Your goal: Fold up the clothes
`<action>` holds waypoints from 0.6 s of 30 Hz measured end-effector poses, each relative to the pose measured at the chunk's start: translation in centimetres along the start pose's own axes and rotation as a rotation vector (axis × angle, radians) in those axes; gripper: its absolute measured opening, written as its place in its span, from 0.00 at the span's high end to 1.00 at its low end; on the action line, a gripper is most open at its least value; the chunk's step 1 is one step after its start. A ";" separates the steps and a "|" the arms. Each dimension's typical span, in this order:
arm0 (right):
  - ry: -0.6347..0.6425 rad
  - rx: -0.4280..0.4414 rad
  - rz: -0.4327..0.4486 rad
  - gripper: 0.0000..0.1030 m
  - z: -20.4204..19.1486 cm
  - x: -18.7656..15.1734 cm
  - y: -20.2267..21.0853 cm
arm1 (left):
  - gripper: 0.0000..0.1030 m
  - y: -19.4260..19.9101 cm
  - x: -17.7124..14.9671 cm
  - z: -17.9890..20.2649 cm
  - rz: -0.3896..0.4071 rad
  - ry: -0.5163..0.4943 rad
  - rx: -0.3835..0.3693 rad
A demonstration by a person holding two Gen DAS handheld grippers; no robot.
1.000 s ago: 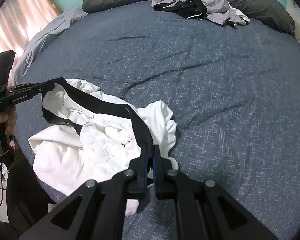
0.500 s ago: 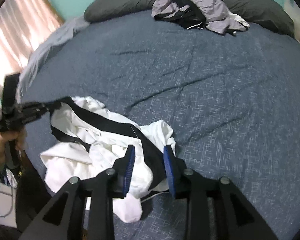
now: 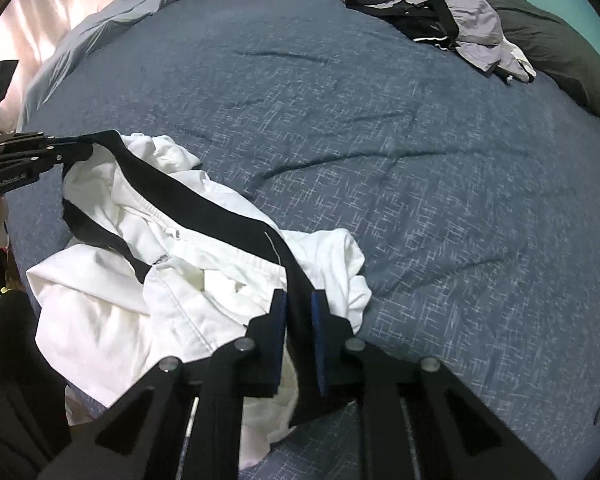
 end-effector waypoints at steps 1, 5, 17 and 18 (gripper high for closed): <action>0.005 -0.002 0.001 0.90 0.0 0.0 0.1 | 0.72 0.0 0.1 0.0 0.001 -0.002 -0.002; 0.013 0.001 0.011 0.92 -0.2 0.0 0.4 | 0.69 -0.1 0.5 0.5 0.000 -0.028 -0.004; 0.000 0.006 0.032 0.93 0.4 -0.1 1.1 | 0.69 -2.7 -0.1 -0.1 -0.062 -0.005 0.010; -0.002 0.005 0.033 0.93 0.5 -0.1 1.1 | 0.69 -2.8 -0.3 -0.2 -0.066 0.009 0.000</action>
Point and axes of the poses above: each gripper's, at about its wrist camera, not at the fingertips, and y roughly against the way its jaws point, z to its right, x to its top, the point moved 4 cm from there along -y, roughly the way its jaws point, and after that the axes turned 2 degrees about x, right-handed, at the moved point
